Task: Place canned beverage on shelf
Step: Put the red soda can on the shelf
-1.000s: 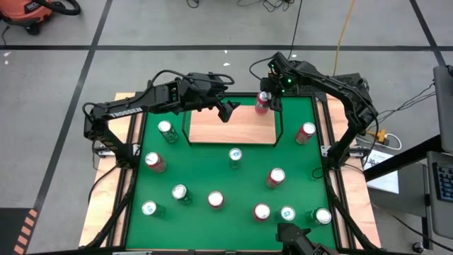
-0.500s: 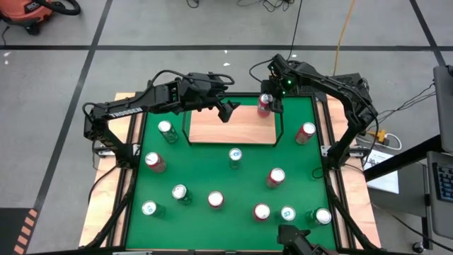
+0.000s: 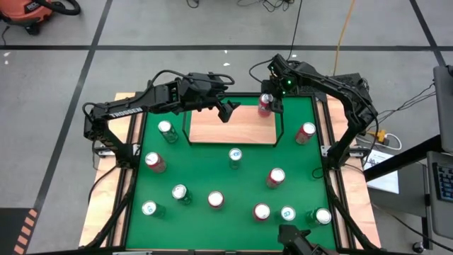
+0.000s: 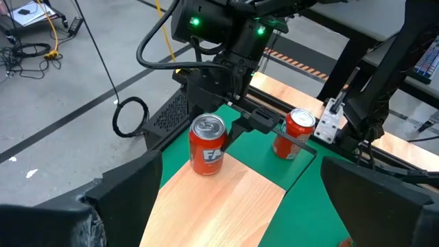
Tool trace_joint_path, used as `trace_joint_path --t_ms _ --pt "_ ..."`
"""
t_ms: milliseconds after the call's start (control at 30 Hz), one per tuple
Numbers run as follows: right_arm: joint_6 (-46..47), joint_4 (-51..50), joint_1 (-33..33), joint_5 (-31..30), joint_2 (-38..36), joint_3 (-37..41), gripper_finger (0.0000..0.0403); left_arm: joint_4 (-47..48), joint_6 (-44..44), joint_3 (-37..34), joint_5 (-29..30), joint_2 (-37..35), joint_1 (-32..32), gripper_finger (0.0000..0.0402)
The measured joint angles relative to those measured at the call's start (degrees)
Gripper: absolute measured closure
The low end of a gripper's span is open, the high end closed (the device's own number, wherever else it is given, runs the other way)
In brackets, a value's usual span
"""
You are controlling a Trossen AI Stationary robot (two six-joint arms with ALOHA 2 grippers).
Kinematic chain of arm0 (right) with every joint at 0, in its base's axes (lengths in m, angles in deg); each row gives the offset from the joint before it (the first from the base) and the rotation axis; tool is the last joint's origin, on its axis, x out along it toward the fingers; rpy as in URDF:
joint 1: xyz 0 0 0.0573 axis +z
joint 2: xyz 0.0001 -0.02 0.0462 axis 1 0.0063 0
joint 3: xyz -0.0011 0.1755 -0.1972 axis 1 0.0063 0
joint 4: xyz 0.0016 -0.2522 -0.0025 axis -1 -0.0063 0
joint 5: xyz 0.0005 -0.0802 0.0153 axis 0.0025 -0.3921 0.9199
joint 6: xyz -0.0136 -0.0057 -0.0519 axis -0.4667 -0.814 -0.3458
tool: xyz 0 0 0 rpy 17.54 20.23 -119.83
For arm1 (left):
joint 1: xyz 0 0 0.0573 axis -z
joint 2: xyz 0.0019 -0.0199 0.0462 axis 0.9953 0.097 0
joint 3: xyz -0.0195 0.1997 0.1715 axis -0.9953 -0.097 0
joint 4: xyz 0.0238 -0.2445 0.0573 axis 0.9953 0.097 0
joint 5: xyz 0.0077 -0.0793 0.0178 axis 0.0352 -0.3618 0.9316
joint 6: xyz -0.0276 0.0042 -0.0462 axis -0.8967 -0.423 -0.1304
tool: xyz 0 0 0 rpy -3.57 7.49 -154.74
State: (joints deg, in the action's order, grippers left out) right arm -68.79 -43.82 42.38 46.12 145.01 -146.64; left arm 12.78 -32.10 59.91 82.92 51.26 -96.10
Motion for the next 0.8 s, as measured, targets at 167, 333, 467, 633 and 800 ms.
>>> trace_joint_path --t_ms 167,333,467,633,800 --pt "0.4 0.0 0.0 -0.1 0.0 0.0 0.0073 0.0 0.0 0.0 0.0 0.0 0.0 0.0004" --pt "0.6 0.1 0.0 -0.1 0.0 0.0 0.0070 0.0 0.0 0.0 0.0 0.0 0.0 0.0004" --pt "1.3 0.1 0.0 -0.1 0.0 0.0 0.0070 0.0 0.0 0.0 0.0 0.0 0.0 0.0004" --pt "2.8 0.0 0.0 -0.1 0.0 0.0 0.0069 0.0 0.0 0.0 0.0 0.0 0.0 0.0004" --pt "3.3 -0.2 0.3 0.0 -0.2 0.0 0.0069 0.0 0.0 0.0 0.0 0.0 0.0 0.0004"
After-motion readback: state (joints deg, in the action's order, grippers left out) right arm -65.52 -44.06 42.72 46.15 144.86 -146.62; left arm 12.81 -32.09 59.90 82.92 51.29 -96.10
